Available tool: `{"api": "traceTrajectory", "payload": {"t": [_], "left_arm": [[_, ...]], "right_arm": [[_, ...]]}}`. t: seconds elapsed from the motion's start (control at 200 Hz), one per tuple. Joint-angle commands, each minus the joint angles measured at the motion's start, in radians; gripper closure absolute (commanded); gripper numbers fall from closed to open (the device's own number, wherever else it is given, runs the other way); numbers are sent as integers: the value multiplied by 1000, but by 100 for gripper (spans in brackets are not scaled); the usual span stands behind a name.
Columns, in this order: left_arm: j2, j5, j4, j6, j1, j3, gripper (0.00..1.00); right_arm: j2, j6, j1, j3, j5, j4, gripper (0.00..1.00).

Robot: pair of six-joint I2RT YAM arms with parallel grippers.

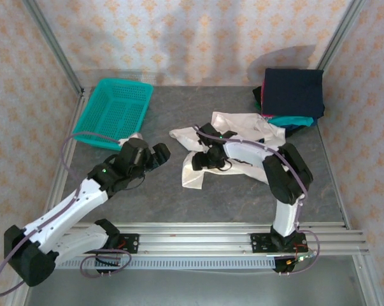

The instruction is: Fold and stack the t-shirts

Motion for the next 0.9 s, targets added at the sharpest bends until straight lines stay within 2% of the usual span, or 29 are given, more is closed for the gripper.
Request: {"api": "traceTrajectory", "payload": {"t": [0.0, 0.04, 0.08, 0.18, 0.44, 0.63, 0.766, 0.896], "left_arm": [[-49, -99, -118, -3, -3, -37, 3], [-69, -108, -134, -7, -2, -44, 3], [-87, -114, -143, -12, -3, -49, 3], [-124, -119, -153, -14, -3, -65, 3], [-119, -125, -148, 22, -2, -50, 3], [18, -124, -157, 90, -36, 47, 2], [162, -94, -100, 111, -100, 113, 2], [303, -28, -37, 89, -146, 138, 2]], "right_arm": [[61, -3, 2, 56, 55, -11, 62], [70, -4, 2, 76, 50, -29, 77], [68, -7, 2, 92, 25, -39, 87], [7, 2, 2, 102, -60, -5, 100], [-195, 94, -25, 159, -184, 6, 100], [-354, 277, -207, -6, -205, 3, 100], [-451, 299, -363, -187, -126, -53, 100], [-461, 261, -447, -302, -72, -63, 100]]}}
